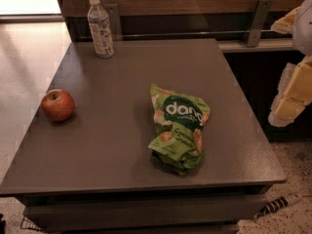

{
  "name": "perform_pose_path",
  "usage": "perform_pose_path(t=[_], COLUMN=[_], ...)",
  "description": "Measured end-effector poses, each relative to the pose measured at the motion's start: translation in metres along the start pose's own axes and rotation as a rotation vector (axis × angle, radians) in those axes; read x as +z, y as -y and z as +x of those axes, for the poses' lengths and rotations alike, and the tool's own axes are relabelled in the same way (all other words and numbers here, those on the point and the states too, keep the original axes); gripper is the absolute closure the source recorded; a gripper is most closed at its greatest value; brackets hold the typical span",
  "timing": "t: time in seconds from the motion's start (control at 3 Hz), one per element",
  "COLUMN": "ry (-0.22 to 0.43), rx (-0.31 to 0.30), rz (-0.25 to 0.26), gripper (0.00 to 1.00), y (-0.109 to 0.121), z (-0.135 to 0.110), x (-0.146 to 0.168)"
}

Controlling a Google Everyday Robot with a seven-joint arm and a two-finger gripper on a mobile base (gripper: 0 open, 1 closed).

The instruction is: Move green rice chip bag near blue plastic bottle

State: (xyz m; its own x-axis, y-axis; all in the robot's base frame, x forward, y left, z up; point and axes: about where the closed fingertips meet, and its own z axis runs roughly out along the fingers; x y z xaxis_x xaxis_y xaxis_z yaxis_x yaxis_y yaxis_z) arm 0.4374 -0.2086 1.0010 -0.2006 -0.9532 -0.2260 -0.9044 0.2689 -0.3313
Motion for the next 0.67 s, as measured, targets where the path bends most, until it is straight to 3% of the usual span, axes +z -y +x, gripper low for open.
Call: perform_pose_path(t=[0.33, 0.67], ry=[0.008, 0.056], rx=[-0.010, -0.069], rz=[-0.014, -0.099], gripper=[0.00, 0.00], y=[0.000, 0.001], z=[-0.006, -0.038], x=[0.007, 0.045])
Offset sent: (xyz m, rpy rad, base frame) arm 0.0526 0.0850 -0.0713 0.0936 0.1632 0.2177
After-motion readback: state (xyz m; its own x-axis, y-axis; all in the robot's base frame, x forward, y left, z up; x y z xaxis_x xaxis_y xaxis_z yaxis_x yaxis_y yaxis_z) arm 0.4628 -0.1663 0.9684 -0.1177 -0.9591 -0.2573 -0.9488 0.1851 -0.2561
